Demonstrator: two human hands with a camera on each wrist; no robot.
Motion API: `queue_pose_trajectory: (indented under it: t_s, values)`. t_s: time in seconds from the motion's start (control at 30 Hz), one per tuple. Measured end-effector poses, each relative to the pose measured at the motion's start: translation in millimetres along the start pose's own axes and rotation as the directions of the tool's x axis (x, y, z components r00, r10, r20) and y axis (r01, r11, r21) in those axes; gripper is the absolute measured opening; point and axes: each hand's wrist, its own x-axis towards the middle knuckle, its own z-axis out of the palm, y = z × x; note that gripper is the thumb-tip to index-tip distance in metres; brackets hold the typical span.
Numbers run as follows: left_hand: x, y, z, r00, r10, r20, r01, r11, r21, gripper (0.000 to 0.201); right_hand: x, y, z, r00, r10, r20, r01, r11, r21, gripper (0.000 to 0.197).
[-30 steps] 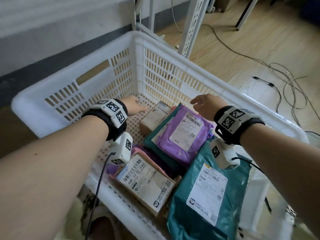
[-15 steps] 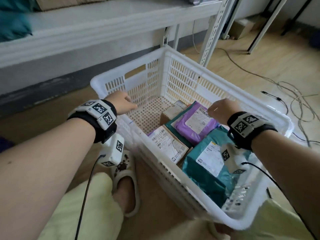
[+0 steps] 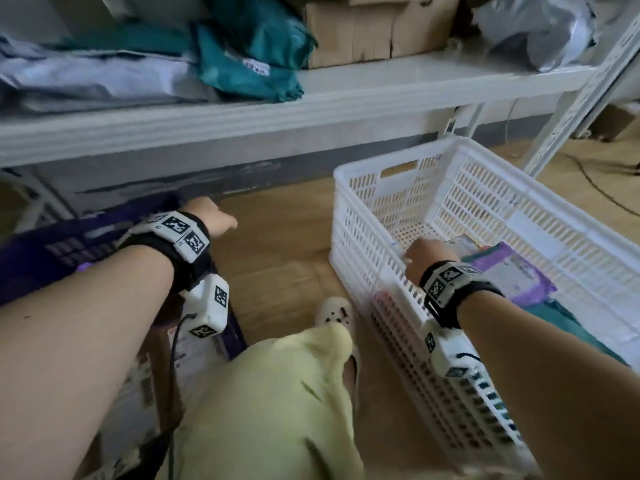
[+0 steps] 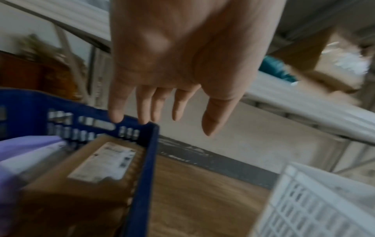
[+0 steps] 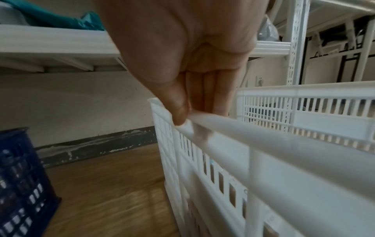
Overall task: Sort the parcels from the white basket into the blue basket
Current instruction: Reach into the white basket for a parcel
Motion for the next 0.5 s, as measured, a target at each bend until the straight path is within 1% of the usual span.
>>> queue_pose_trajectory:
  t_s: [0.03,0.1,0.17,0.23,0.27,0.3,0.33,0.37,0.4,0.47,0.5]
  values:
    - [5.3,-15.1,4.4,0.997,-0.077,0.021,0.076,0.997,0.018,0.051,3.6,-2.0,-0.2,1.000,-0.001,-0.018,0.001,1.000,-0.012,0.028]
    - [14.8,-35.1,17.4,0.984,-0.161,0.070,0.160,0.987,0.020,0.056,11.8,-7.9,-2.0,0.999,-0.002,-0.044,0.001,1.000,-0.021,0.028]
    - [22.7,-41.6,31.8,0.972,-0.201,0.122,0.202,0.979,0.009,0.059,25.2,-14.8,-2.5,0.999,0.000,-0.043,0.000,1.000,-0.008,0.025]
    - [27.9,-40.7,44.7,0.963,-0.225,0.150,0.224,0.974,0.026,0.061,38.3,-22.9,-5.3,0.998,-0.004,-0.056,0.006,1.000,0.030,0.016]
    - [30.4,-40.0,50.2,0.957,-0.242,0.161,0.236,0.970,0.055,0.059,44.8,-26.8,-7.2,0.998,-0.002,-0.067,0.006,0.999,0.053,0.011]
    - [36.5,-39.0,55.1,0.953,-0.255,0.166,0.242,0.966,0.091,0.053,52.7,-30.4,-9.0,0.997,0.005,-0.079,0.001,0.997,0.074,0.012]
    - [43.1,-38.5,59.1,0.955,-0.253,0.155,0.236,0.964,0.119,0.040,59.1,-34.1,-10.6,0.996,0.004,-0.085,0.003,0.996,0.087,0.017]
    - [49.3,-38.8,62.0,0.957,-0.252,0.142,0.234,0.963,0.135,0.023,66.1,-37.0,-11.2,0.996,0.005,-0.086,0.003,0.996,0.092,0.020]
    - [52.2,-37.6,62.1,0.961,-0.248,0.123,0.233,0.964,0.128,0.014,72.2,-40.2,-11.9,0.996,-0.002,-0.088,0.010,0.996,0.094,0.021]
    - [58.3,-36.2,61.5,0.963,-0.250,0.098,0.237,0.963,0.128,0.019,83.2,-45.7,-13.8,0.995,-0.010,-0.100,0.019,0.996,0.093,0.023]
    - [60.3,-34.8,61.8,0.967,-0.240,0.085,0.229,0.966,0.122,0.016,87.3,-48.2,-14.4,0.994,-0.015,-0.108,0.025,0.995,0.094,0.023]
